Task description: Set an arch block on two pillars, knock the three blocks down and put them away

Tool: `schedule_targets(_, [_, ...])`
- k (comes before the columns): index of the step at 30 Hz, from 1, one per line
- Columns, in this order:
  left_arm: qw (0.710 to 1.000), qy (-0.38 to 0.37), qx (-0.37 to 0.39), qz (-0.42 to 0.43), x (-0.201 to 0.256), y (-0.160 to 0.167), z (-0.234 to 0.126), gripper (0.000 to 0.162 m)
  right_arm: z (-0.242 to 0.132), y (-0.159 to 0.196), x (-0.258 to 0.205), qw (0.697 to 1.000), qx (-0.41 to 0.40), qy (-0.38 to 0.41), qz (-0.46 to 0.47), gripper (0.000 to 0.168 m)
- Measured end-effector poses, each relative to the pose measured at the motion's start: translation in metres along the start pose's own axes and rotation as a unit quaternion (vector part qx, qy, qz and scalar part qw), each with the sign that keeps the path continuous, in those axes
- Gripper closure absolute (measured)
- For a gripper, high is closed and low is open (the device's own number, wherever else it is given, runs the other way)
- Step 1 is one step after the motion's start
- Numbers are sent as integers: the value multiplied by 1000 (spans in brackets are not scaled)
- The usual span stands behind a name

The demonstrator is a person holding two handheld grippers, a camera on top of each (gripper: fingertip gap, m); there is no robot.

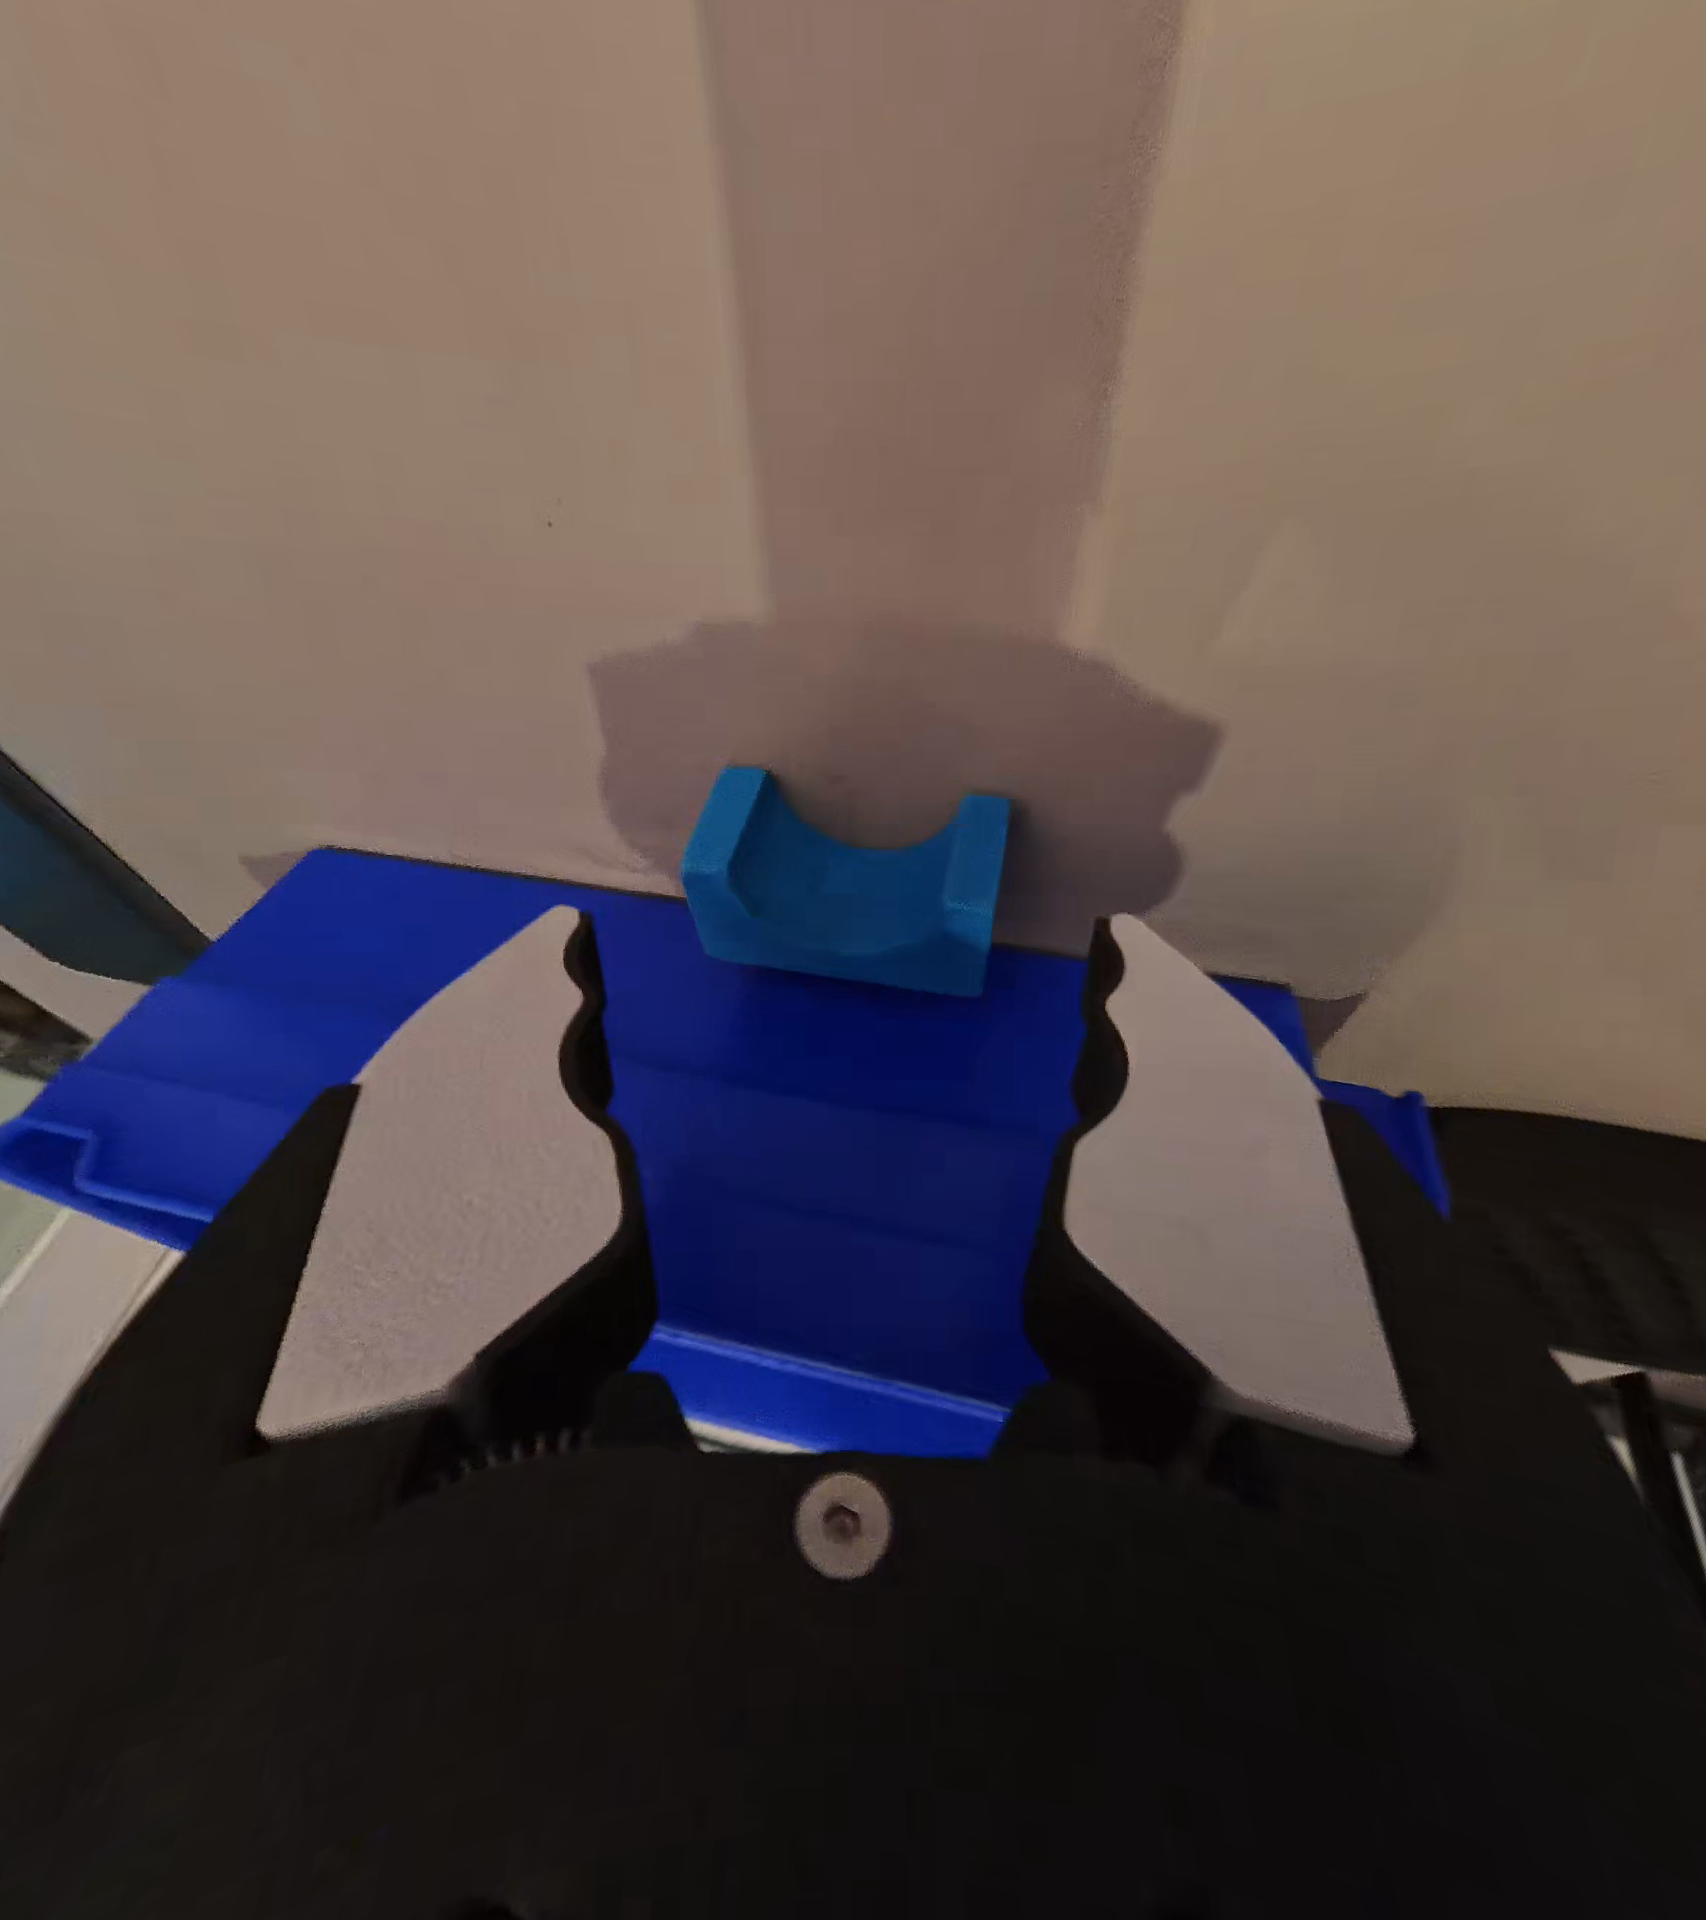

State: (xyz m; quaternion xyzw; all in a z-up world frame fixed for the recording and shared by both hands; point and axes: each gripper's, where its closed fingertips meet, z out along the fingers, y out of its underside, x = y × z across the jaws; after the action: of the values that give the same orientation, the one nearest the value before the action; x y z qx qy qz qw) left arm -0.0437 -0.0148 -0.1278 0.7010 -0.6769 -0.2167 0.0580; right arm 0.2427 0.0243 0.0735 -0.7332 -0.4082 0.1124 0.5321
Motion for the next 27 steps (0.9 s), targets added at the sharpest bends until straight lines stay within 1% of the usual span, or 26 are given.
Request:
schedule_targets(2, [999,3,-32,0,0,4,6,77,-8,-2,0,1000,13,-11,3,118])
schedule_targets(3, [999,1,-42,0,-2,5,9,75,-13,-3,1,1000,18,-10,4,118])
schedule_targets(4, [999,5,-54,-3,-2,7,11,80,-18,-4,3,1000,24,-7,4,118])
schedule_targets(5, [997,19,-72,-6,0,12,13,79,-22,-6,5,1000,30,-7,5,118])
schedule_targets(6, [997,19,-78,-7,-1,14,15,74,-27,-7,6,999,35,-9,6,118])
schedule_targets(9, [997,35,-69,-16,0,9,17,77,-39,-10,9,998,57,-11,13,118])
schedule_targets(12, [996,40,-74,-16,-1,5,19,79,-48,-6,15,998,62,-10,23,119])
schedule_targets(15, [994,49,-97,-16,0,8,26,81,-57,-2,24,997,65,0,32,119])
schedule_targets(17, [991,64,-115,-12,5,12,31,85,-63,-1,27,997,72,-1,39,119])
schedule_targets(18, [989,65,-131,-7,6,16,34,89,-66,-1,28,996,77,-1,43,119])
schedule_targets(20, [986,49,-157,7,3,24,35,89,-72,-1,31,995,87,0,49,119])
schedule_targets(22, [989,50,-138,7,3,18,27,89,-76,-3,33,994,100,0,54,119])
schedule_targets(23, [993,45,-112,0,0,12,19,89,-77,-5,35,993,107,1,57,119])
schedule_targets(25, [998,26,-39,-32,-14,-3,-7,89,-79,-8,40,990,127,4,68,119])
schedule_targets(27, [995,5,70,-73,-31,-20,-45,89,-79,-9,47,985,149,2,92,119])
